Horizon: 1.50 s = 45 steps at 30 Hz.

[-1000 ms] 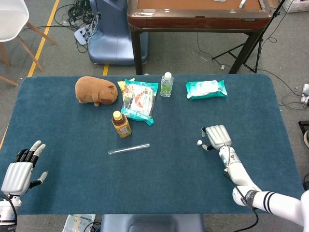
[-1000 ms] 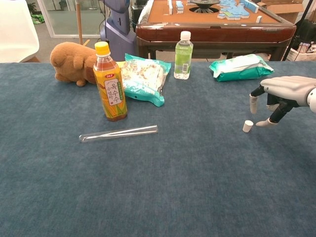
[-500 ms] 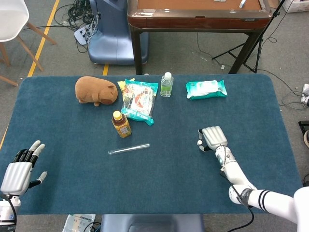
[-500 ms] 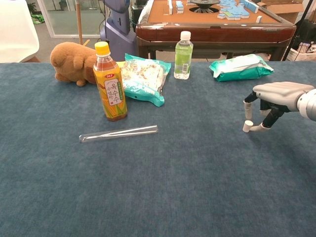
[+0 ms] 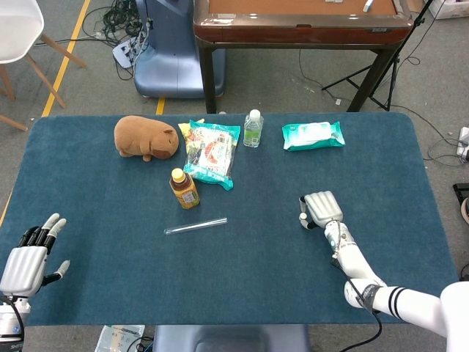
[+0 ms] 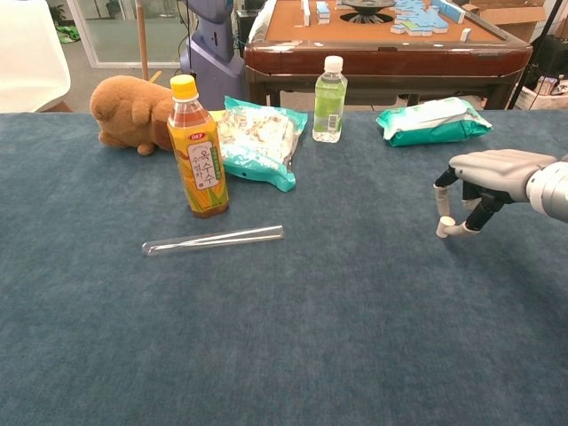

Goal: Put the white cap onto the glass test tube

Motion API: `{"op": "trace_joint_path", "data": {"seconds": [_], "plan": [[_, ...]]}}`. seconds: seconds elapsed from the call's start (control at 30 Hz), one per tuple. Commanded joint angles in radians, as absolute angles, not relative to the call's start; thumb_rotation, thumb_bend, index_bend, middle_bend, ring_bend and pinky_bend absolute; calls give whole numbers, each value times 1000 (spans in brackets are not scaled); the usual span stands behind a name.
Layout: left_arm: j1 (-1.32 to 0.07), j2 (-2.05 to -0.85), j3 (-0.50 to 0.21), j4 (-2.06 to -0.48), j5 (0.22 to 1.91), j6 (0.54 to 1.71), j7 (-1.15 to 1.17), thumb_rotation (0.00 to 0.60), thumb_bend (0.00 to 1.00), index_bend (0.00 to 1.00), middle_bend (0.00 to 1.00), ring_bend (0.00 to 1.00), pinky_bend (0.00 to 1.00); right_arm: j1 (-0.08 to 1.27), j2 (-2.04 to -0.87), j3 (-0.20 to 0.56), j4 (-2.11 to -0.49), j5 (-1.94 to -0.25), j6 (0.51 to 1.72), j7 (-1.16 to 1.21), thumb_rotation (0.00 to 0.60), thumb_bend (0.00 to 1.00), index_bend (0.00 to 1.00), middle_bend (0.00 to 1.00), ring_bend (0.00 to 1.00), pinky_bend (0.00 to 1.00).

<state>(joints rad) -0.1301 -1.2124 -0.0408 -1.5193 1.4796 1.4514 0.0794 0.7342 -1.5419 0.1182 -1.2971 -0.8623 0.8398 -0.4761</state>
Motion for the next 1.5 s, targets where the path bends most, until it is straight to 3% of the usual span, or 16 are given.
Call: {"op": "trace_joint_path", "data": {"seconds": [0.03, 0.9, 1.1, 1.37, 1.5], "plan": [[-129, -1213, -41, -1518, 1479, 1452, 78, 600, 250, 108, 75, 150, 103, 736, -1544, 118, -1295, -861, 839, -478, 600, 264, 501, 1000, 1000, 1000], [-126, -1216, -41, -1509, 1471, 1446, 73, 600, 250, 109, 75, 150, 103, 751, -1544, 114, -1300, -829, 829, -495, 600, 292, 527, 1000, 1000, 1000], [-127, -1216, -44, -1505, 1469, 1445, 71, 600, 251, 108, 75, 150, 103, 752, -1540, 119, -1304, -832, 831, -485, 600, 340, 559, 1000, 1000, 1000], [-163, -1191, -50, -1507, 1495, 1409, 31, 600, 251, 111, 100, 167, 139, 730, -1430, 146, -1446, -870, 878, -438, 600, 351, 576, 1000, 1000, 1000], [-206, -1165, -59, -1507, 1532, 1378, 18, 600, 251, 183, 175, 227, 170, 708, -1315, 168, -1583, -905, 929, -417, 600, 352, 577, 1000, 1000, 1000]]}}
